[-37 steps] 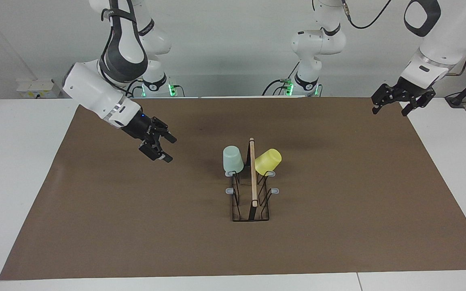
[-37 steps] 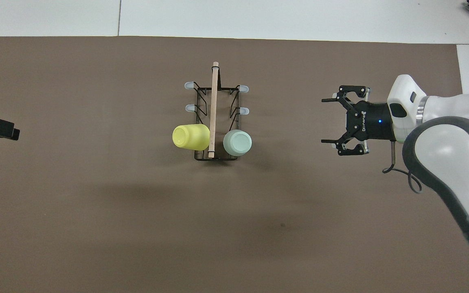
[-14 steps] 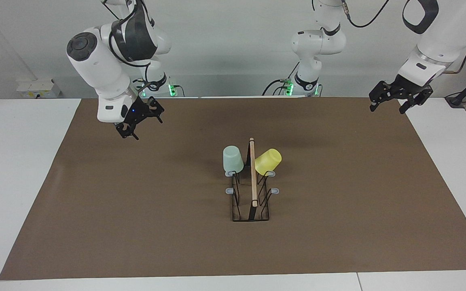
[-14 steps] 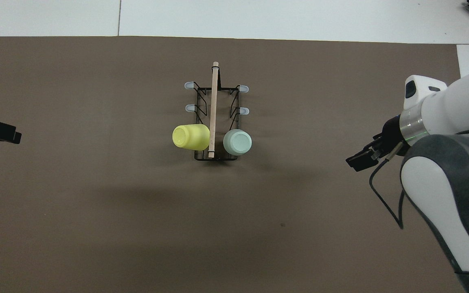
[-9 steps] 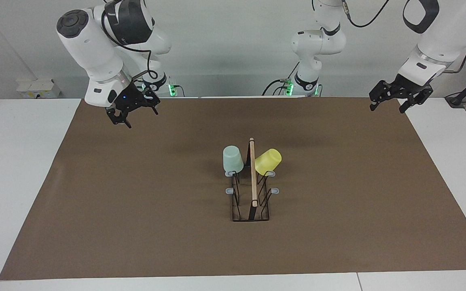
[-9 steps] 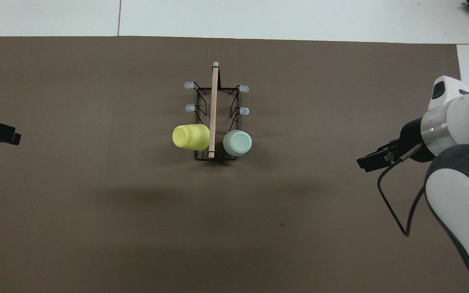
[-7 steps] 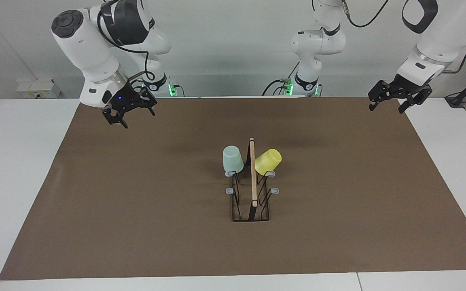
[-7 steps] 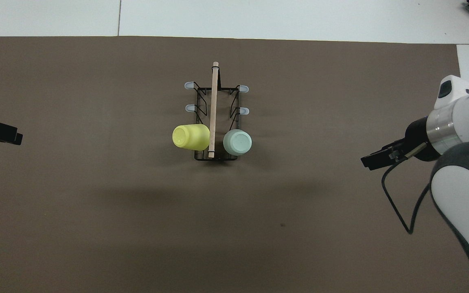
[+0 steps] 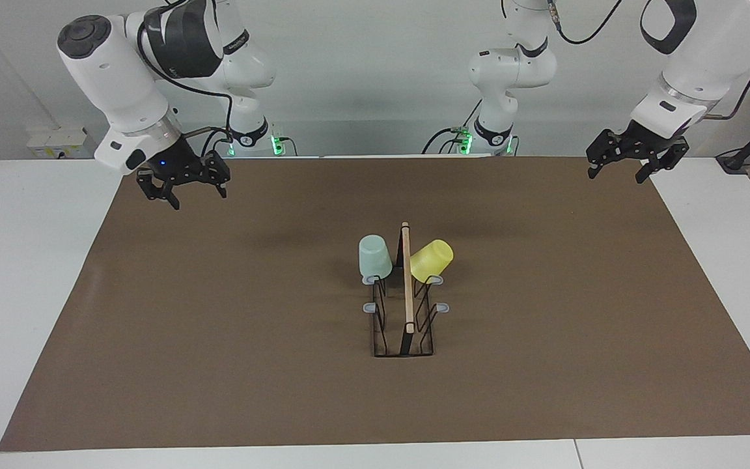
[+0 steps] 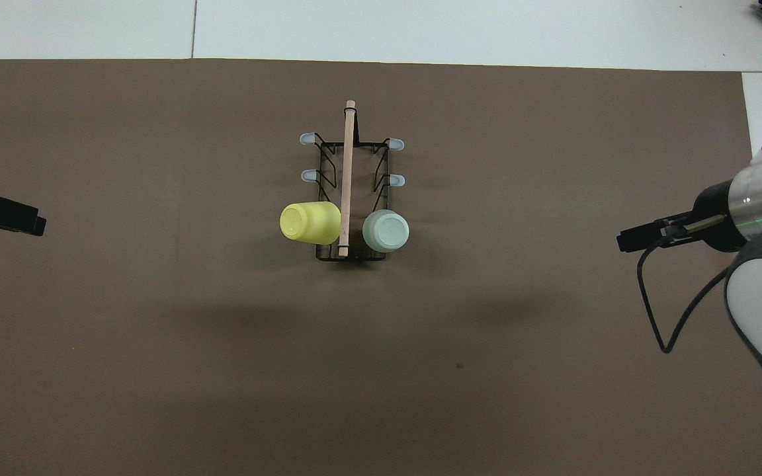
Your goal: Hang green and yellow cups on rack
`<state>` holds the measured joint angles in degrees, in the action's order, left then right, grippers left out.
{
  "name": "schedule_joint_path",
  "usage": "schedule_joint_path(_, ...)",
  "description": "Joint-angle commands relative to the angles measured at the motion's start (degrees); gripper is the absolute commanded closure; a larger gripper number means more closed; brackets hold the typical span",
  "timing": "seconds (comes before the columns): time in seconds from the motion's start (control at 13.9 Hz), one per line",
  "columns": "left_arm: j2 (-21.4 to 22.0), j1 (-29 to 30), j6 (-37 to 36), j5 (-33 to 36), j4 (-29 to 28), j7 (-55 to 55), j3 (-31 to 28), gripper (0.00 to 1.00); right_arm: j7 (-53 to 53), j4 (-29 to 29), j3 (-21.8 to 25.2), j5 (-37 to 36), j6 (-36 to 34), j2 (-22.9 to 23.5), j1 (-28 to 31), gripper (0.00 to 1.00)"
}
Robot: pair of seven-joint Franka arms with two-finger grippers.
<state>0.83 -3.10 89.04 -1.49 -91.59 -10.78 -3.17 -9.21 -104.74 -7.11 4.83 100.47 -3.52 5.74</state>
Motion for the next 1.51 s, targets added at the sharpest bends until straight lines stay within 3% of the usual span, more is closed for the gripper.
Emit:
schedule_joint_path(0.0,0.5,1.1,-1.3,-0.5,0.5,0.1,0.7,0.00,7.6,0.4,-0.7,-2.5,1.0,0.1,-0.4,0.00)
schedule_joint_path(0.43,0.5,1.2,-1.5,-0.5,0.6,0.1,0.5,0.00,15.3,1.3,-0.9,-2.6,1.6,0.7,-0.6,0.00)
schedule_joint_path(1.44,0.6,1.1,-1.3,-0.4,0.4,0.1,0.4,0.00,16.1,1.4,-1.1,-2.5,2.9,0.8,-1.9,0.00)
